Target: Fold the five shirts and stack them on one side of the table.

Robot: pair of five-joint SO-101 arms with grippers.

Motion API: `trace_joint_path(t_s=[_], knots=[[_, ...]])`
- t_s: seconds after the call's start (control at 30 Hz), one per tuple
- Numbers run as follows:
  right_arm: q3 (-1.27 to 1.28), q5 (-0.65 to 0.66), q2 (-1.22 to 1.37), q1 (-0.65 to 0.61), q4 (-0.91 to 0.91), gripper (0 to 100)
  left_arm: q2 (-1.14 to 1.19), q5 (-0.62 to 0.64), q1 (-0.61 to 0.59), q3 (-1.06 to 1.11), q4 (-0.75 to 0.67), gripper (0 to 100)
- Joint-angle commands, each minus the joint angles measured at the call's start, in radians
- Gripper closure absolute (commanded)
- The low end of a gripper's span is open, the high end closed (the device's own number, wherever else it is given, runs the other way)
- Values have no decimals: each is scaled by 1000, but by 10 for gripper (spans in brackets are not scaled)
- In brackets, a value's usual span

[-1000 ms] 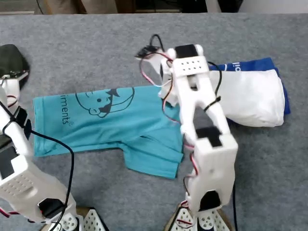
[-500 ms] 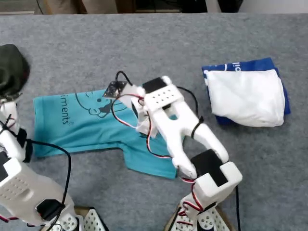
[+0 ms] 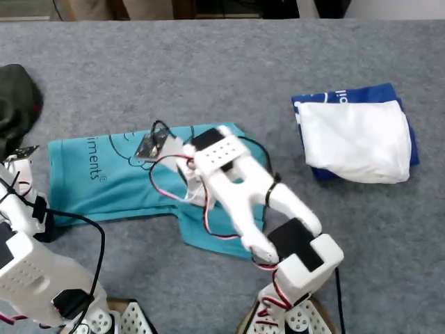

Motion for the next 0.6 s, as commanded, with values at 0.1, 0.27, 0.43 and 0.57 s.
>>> trace_joint_path(t_s=[0.1,0.27,0.43,0.57], knots=[[56,0,-10,-87,49,997,-5,-5,-14,-5,-20,980],[114,0,-12,-213,100,997,-5,-5,-15,-6,-20,980],[76,0,-39,-269,186,997,-5,-6,-15,-6,-20,980],[-13,68,-153,-171,245,997,-5,-8,-15,-6,-20,980]])
